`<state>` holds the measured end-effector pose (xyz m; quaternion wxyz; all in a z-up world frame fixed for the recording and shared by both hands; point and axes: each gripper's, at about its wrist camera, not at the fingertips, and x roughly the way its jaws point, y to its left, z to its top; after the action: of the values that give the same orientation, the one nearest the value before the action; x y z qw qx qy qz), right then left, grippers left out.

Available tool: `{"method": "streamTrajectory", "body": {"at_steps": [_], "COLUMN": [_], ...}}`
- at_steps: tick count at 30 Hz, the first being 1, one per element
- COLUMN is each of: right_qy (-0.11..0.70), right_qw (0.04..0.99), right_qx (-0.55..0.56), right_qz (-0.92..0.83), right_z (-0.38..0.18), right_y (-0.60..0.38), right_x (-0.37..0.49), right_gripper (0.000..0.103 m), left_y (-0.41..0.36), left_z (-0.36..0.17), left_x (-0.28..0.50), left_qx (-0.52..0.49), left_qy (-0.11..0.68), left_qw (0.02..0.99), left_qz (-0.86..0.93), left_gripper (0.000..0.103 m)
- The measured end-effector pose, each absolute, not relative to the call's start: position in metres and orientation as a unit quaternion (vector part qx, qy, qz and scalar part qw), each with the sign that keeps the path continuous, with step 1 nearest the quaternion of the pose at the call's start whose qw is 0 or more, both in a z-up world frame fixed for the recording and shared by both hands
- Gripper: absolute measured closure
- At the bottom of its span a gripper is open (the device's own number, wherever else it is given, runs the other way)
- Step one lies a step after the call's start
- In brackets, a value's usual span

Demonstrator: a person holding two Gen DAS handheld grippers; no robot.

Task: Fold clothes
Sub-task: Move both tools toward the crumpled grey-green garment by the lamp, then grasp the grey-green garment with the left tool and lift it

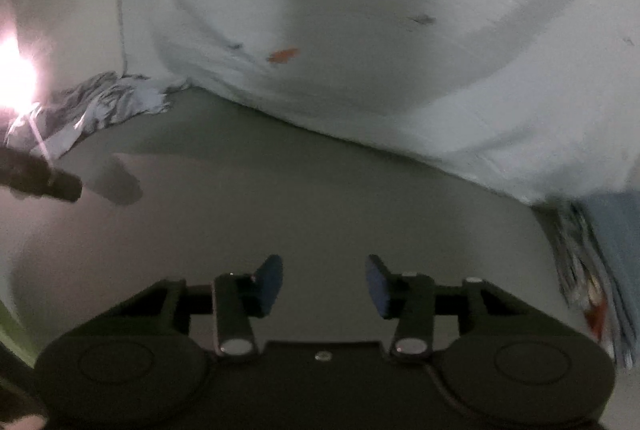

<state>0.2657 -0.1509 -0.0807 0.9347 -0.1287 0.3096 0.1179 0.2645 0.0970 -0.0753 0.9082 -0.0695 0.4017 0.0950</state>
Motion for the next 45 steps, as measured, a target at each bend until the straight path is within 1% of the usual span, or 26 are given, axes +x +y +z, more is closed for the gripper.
{"method": "streamTrajectory", "body": {"at_steps": [2,6,8,12,15,19,22,24,25,26,27,29,30,32,34,38,42,45], "right_qy": [0.320,0.372,0.388,0.379,0.378,0.397,0.409,0.420,0.425,0.428,0.430,0.427,0.423,0.414,0.402,0.377,0.358,0.345], "right_qw": [0.932,0.921,0.915,0.909,0.903,0.894,0.890,0.887,0.885,0.884,0.883,0.882,0.883,0.886,0.891,0.908,0.920,0.928], "right_qx": [-0.130,-0.062,-0.047,-0.107,-0.142,-0.161,-0.163,-0.156,-0.151,-0.146,-0.144,-0.147,-0.149,-0.149,-0.139,-0.108,-0.063,-0.035], "right_qz": [0.109,0.094,0.103,0.139,0.144,0.134,0.119,0.113,0.113,0.117,0.122,0.135,0.140,0.150,0.156,0.150,0.144,0.134], "right_z": [-0.081,-0.079,-0.079,-0.073,-0.074,-0.080,-0.086,-0.091,-0.093,-0.095,-0.096,-0.098,-0.098,-0.096,-0.092,-0.083,-0.072,-0.065], "right_y": [-0.111,-0.015,0.029,0.107,0.144,0.162,0.165,0.167,0.168,0.170,0.171,0.173,0.172,0.168,0.156,0.119,0.056,0.004], "right_x": [0.281,0.314,0.331,0.350,0.364,0.389,0.410,0.424,0.430,0.433,0.433,0.433,0.431,0.425,0.420,0.406,0.384,0.370], "right_gripper": [0.057,0.057,0.058,0.057,0.056,0.054,0.053,0.053,0.053,0.053,0.053,0.053,0.053,0.053,0.053,0.053,0.053,0.053], "left_y": [0.147,0.251,0.304,0.401,0.459,0.519,0.545,0.551,0.551,0.552,0.552,0.556,0.555,0.549,0.536,0.482,0.389,0.310], "left_z": [-0.081,-0.085,-0.093,-0.123,-0.152,-0.184,-0.204,-0.208,-0.207,-0.207,-0.204,-0.196,-0.191,-0.170,-0.141,-0.062,0.023,0.078], "left_x": [0.284,0.326,0.350,0.394,0.426,0.448,0.458,0.460,0.460,0.459,0.459,0.458,0.454,0.442,0.431,0.403,0.371,0.350], "left_qx": [-0.060,-0.039,-0.031,-0.006,0.002,-0.046,-0.098,-0.128,-0.136,-0.144,-0.153,-0.175,-0.189,-0.206,-0.205,-0.196,-0.175,-0.192], "left_qy": [0.402,0.382,0.383,0.401,0.420,0.454,0.469,0.457,0.445,0.433,0.425,0.410,0.401,0.379,0.352,0.290,0.228,0.189], "left_qw": [0.906,0.907,0.900,0.878,0.853,0.819,0.813,0.818,0.821,0.823,0.826,0.831,0.832,0.840,0.856,0.900,0.943,0.960], "left_qz": [0.118,0.173,0.206,0.263,0.309,0.348,0.331,0.325,0.331,0.337,0.338,0.334,0.335,0.330,0.318,0.259,0.169,0.077], "left_gripper": [0.004,0.004,0.004,0.003,0.003,0.003,0.000,0.002,0.010,0.027,0.036,0.065,0.073,0.077,0.078,0.079,0.079,0.079]}}
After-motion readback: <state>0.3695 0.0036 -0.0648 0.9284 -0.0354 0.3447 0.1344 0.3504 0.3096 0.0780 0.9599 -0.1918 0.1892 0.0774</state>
